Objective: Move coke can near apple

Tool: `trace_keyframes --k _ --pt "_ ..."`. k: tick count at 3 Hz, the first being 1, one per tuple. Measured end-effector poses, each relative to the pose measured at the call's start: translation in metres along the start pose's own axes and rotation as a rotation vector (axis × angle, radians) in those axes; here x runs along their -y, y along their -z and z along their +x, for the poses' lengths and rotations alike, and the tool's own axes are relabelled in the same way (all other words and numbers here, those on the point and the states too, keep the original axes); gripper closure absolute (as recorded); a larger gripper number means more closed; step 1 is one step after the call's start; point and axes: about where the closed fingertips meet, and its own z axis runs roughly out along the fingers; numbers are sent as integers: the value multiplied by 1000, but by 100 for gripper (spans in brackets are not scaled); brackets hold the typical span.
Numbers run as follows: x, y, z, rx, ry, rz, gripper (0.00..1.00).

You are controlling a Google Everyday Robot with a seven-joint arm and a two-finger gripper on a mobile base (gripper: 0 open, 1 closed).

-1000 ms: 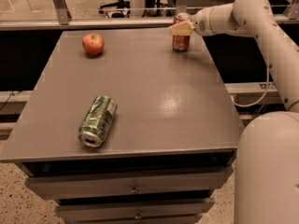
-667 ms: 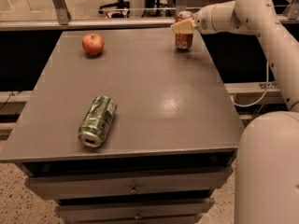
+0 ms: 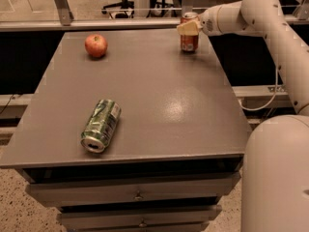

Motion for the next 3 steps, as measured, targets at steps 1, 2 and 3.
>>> trace_keyframes --k 1,2,3 --pt "-12 -4 -20 57 -6 -2 100" --pt "-56 -15 -81 199 7 -47 100" --pt "-96 -37 -110 255 19 -109 100"
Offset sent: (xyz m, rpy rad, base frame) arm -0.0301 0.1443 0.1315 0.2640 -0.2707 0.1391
